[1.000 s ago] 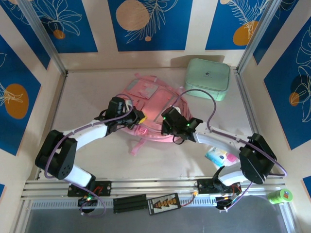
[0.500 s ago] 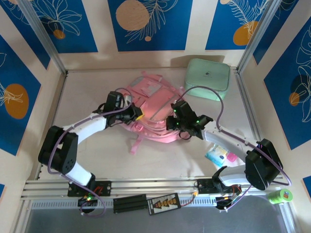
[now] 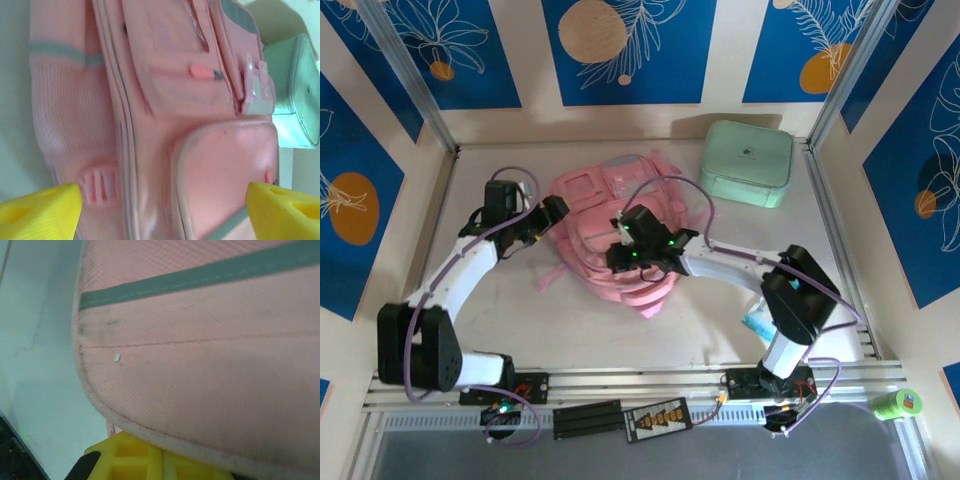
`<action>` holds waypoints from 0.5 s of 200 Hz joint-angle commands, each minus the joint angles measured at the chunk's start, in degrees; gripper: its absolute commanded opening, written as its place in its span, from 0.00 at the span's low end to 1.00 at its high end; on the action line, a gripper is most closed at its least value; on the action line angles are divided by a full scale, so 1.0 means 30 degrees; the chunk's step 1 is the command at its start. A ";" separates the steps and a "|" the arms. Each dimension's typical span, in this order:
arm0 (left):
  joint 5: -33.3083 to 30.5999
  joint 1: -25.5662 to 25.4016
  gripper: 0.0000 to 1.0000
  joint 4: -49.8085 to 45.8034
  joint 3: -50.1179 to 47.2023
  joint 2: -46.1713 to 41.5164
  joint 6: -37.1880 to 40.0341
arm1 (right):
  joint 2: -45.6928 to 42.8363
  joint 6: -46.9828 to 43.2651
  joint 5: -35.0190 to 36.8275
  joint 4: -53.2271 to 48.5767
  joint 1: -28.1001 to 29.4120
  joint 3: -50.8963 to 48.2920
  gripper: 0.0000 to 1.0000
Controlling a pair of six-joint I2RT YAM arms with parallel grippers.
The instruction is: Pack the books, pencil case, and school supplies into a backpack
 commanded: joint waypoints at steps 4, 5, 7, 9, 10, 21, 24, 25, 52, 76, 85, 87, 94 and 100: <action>0.1166 0.0071 0.86 0.0088 -0.1422 -0.1148 -0.0828 | 0.0931 0.0132 -0.1466 0.1576 0.0245 0.1821 0.00; 0.1250 0.0071 0.87 0.0128 -0.1451 -0.1173 -0.0872 | 0.0975 0.0129 -0.1510 0.1587 0.0245 0.1865 0.00; 0.1453 0.0071 0.87 0.0312 -0.1561 -0.1228 -0.0999 | 0.1053 0.0126 -0.1550 0.1603 0.0245 0.1957 0.00; 0.1628 0.0071 0.87 0.0497 -0.1720 -0.1286 -0.1104 | 0.1138 0.0126 -0.1604 0.1600 0.0230 0.2009 0.00; 0.1716 0.0071 0.87 0.0596 -0.1791 -0.1300 -0.1127 | 0.1182 0.0126 -0.1652 0.1600 0.0238 0.2047 0.00; 0.2348 0.0071 0.88 0.1598 -0.2378 -0.1431 -0.1921 | 0.1475 0.0177 -0.1838 0.1549 0.0243 0.2380 0.00; 0.2355 0.0071 0.88 0.1735 -0.2482 -0.1454 -0.2169 | 0.1513 0.0183 -0.1871 0.1527 0.0241 0.2433 0.00; 0.2372 0.0071 0.88 0.1772 -0.2523 -0.1458 -0.2245 | 0.1530 0.0184 -0.1903 0.1519 0.0243 0.2450 0.00; 0.2460 -0.0128 0.85 0.2526 -0.2830 -0.1207 -0.3534 | 0.1512 0.0288 -0.1935 0.1417 0.0245 0.2335 0.00; 0.2103 -0.0397 0.74 0.2781 -0.2842 -0.1089 -0.4174 | 0.1359 0.0467 -0.1826 0.1373 0.0243 0.2057 0.00; 0.1821 -0.0484 0.69 0.2895 -0.2914 -0.1154 -0.4339 | 0.1361 0.0563 -0.1803 0.1388 0.0245 0.1961 0.00; 0.1757 -0.0492 0.68 0.2893 -0.2915 -0.1165 -0.4378 | 0.1347 0.0587 -0.1814 0.1378 0.0252 0.1966 0.00; 0.1508 -0.0562 0.63 0.2811 -0.2967 -0.1240 -0.4506 | 0.1344 0.0650 -0.1760 0.1365 0.0245 0.1939 0.00; 0.1445 -0.0636 0.58 0.2931 -0.3002 -0.1258 -0.4529 | 0.1358 0.0704 -0.1759 0.1379 0.0248 0.1907 0.00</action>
